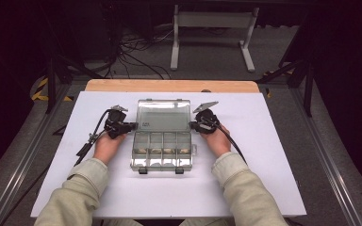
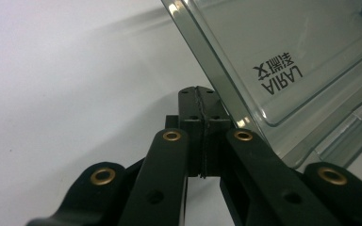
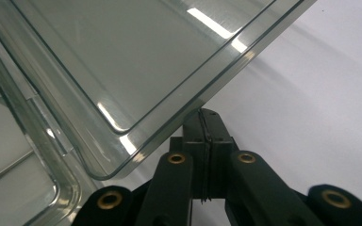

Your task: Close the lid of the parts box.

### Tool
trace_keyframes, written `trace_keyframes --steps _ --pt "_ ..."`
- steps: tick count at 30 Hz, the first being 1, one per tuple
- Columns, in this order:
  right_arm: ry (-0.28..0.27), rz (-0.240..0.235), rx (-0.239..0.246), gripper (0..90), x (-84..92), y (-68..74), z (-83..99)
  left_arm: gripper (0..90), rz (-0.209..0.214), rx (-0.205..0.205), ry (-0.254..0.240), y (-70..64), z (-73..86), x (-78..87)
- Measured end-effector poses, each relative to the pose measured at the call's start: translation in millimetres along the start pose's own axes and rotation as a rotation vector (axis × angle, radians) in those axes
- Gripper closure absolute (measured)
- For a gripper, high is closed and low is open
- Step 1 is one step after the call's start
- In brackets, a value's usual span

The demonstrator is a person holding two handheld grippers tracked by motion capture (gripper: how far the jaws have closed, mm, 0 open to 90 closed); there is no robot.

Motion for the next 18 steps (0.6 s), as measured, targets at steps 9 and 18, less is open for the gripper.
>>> trace_keyframes --steps 9,18 --pt "-0.017 0.022 -0.015 90.0 -0.4 0.1 -0.5 89.8 -0.028 0.024 -0.024 1.4 -2.8 4.6" --pt "-0.048 0.028 -0.018 90.0 3.6 0.1 -4.4 89.8 -0.028 0.024 -0.050 -0.3 -5.6 8.5"
Point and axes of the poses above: each handheld gripper's, and its own axes: x roughly backward along the jaws, z roughly out of its underside, y roughly to its left, the point moved 7 cm from there along -x, roughly forward along the jaws, and after that the axes turned 5 degrees about z, right-handed, at the moved point
